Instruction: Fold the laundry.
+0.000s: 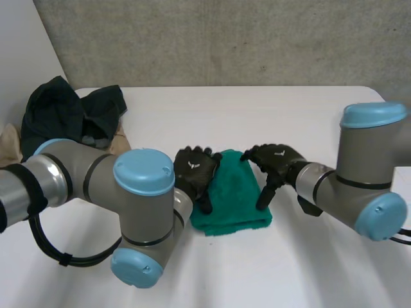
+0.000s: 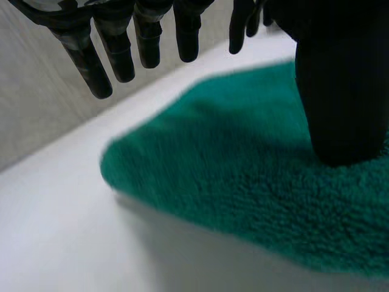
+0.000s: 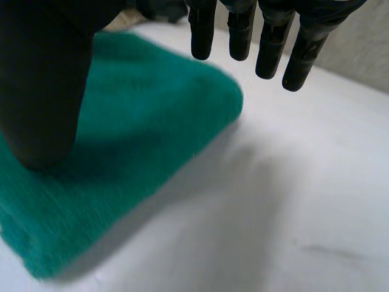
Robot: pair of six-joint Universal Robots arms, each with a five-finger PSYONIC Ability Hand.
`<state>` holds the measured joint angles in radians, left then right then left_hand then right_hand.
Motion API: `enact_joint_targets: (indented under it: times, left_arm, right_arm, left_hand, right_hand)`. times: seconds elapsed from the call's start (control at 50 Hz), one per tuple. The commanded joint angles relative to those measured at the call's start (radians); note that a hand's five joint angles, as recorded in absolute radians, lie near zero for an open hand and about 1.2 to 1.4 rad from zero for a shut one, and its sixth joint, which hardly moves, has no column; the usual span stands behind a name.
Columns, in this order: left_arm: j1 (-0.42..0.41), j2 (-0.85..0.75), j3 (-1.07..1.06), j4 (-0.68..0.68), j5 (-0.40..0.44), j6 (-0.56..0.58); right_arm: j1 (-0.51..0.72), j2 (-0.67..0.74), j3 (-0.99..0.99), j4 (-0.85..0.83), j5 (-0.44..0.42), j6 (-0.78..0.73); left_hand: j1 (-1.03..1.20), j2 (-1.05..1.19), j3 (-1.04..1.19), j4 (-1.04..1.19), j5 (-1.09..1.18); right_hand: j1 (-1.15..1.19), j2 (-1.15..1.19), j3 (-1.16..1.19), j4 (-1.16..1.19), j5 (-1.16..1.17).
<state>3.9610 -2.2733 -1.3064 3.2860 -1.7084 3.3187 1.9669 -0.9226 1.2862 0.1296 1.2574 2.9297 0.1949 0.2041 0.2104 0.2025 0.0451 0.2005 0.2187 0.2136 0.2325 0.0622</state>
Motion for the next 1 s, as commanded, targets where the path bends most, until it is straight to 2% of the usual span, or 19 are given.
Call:
enact_joint_targets:
  times: [0.02,0.1,0.2,0.26,0.36,0.44,0.46,0.54,0.62,0.76,0.88,1.0]
  left_arm:
    - [0.009,-0.022,-0.008,-0.043,0.000,0.064]
    - [0.012,-0.009,-0.007,-0.046,0.007,0.084]
    - [0.007,0.009,0.004,-0.046,0.021,0.088]
    - [0.015,0.083,0.007,-0.045,0.061,0.090]
    - [0.062,0.216,0.013,-0.045,0.179,0.085]
    - [0.096,0.304,0.022,-0.072,0.309,0.081]
    - [0.107,0.328,0.027,-0.098,0.364,0.081]
    - [0.125,0.356,0.059,-0.181,0.479,0.076]
    - [0.141,0.356,0.079,-0.245,0.523,0.074]
    - [0.135,0.347,0.070,-0.253,0.524,0.073]
    - [0.130,0.342,0.065,-0.255,0.524,0.073]
    - [0.132,0.342,0.067,-0.253,0.523,0.073]
  right_arm:
    - [0.001,0.107,-0.067,0.004,0.010,-0.061]
    - [0.009,0.085,-0.065,0.004,0.014,-0.110]
    - [0.027,-0.039,-0.003,-0.013,0.022,-0.126]
    - [0.033,-0.088,0.053,-0.062,0.026,-0.124]
    - [0.046,-0.226,0.282,-0.292,0.042,-0.127]
    - [0.070,-0.317,0.454,-0.442,0.046,-0.132]
    - [0.082,-0.314,0.482,-0.468,0.048,-0.133]
    - [0.147,-0.283,0.568,-0.590,0.054,-0.139]
    - [0.176,-0.207,0.570,-0.634,0.080,-0.141]
    - [0.202,-0.081,0.490,-0.653,0.146,-0.228]
    - [0.201,-0.032,0.452,-0.662,0.151,-0.287]
    - [0.199,-0.024,0.410,-0.668,0.151,-0.277]
  left_hand:
    - [0.004,-0.005,-0.012,-0.004,-0.021]
    - [0.004,-0.005,-0.012,-0.004,-0.021]
    - [-0.014,-0.023,-0.029,-0.021,-0.038]
    - [-0.017,-0.026,-0.032,-0.024,-0.041]
    - [-0.005,-0.014,-0.020,-0.013,-0.030]
    - [0.001,-0.008,-0.015,-0.007,-0.024]
    - [0.004,-0.005,-0.012,-0.004,-0.021]
    - [0.001,-0.008,-0.015,-0.007,-0.024]
    - [-0.002,-0.011,-0.017,-0.010,-0.027]
    - [-0.014,-0.023,-0.029,-0.021,-0.038]
    - [-0.014,-0.023,-0.029,-0.021,-0.038]
    - [-0.011,-0.020,-0.026,-0.018,-0.035]
  right_hand:
    - [-0.026,-0.044,-0.039,-0.058,-0.062]
    - [-0.026,-0.044,-0.039,-0.058,-0.062]
    - [-0.026,-0.044,-0.039,-0.058,-0.062]
    - [-0.026,-0.044,-0.039,-0.058,-0.062]
    - [-0.026,-0.044,-0.039,-0.058,-0.062]
    - [-0.026,-0.044,-0.039,-0.058,-0.062]
    - [-0.026,-0.044,-0.039,-0.058,-0.062]
    - [-0.026,-0.044,-0.039,-0.058,-0.062]
    - [-0.026,-0.044,-0.039,-0.058,-0.062]
    - [-0.026,-0.044,-0.039,-0.058,-0.062]
    - [-0.026,-0.044,-0.039,-0.058,-0.062]
    - [-0.026,-0.044,-0.039,-0.058,-0.062]
